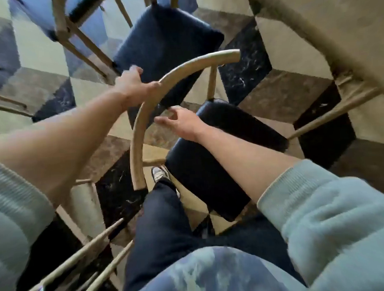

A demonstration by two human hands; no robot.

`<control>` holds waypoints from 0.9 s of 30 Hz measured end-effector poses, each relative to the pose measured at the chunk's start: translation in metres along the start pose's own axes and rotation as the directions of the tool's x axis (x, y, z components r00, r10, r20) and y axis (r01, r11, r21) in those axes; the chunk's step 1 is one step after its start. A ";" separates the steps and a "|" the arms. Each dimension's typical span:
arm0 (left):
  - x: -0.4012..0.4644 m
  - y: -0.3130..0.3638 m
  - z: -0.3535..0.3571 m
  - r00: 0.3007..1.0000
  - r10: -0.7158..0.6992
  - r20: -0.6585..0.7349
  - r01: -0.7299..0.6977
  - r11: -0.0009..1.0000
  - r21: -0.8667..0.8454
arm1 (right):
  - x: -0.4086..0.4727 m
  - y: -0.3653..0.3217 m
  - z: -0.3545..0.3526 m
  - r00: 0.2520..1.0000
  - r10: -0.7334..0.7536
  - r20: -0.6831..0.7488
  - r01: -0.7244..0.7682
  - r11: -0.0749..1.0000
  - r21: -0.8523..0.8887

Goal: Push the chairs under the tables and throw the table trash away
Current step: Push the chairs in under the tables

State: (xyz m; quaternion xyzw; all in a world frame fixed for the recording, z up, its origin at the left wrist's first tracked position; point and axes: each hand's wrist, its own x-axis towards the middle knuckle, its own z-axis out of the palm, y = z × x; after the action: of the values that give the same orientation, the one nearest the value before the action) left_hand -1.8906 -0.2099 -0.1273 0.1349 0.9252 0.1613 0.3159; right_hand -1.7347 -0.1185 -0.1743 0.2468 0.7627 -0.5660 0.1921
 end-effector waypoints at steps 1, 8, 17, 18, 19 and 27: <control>0.024 0.004 -0.003 0.997 0.061 0.050 -0.061 0.998 0.011 | 0.018 -0.009 0.014 0.998 0.059 -0.028 -0.056 0.993 0.107; 0.102 0.073 0.026 0.839 0.395 0.374 -0.408 0.912 -0.047 | 0.076 -0.051 0.088 0.890 0.440 -0.115 -0.288 0.741 0.606; 0.119 0.067 0.037 0.820 0.462 0.338 -0.481 0.876 -0.029 | 0.079 -0.047 0.090 0.889 0.449 -0.088 -0.324 0.753 0.572; 0.120 0.065 0.034 0.832 0.449 0.326 -0.464 0.885 -0.036 | 0.079 -0.047 0.087 0.898 0.432 -0.086 -0.318 0.771 0.552; 0.123 0.063 0.030 0.845 0.432 0.315 -0.443 0.896 -0.042 | 0.079 -0.047 0.083 0.904 0.420 -0.080 -0.318 0.787 0.529; 0.115 0.064 0.022 0.922 0.221 0.317 -0.183 0.972 -0.145 | 0.041 -0.004 0.026 0.926 0.377 0.024 -0.364 0.875 0.318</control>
State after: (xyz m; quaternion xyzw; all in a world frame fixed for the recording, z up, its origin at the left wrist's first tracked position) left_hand -1.9550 -0.1070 -0.1814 0.2368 0.8296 0.2201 0.4553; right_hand -1.7702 -0.1382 -0.2022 0.4267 0.6041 -0.6289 0.2399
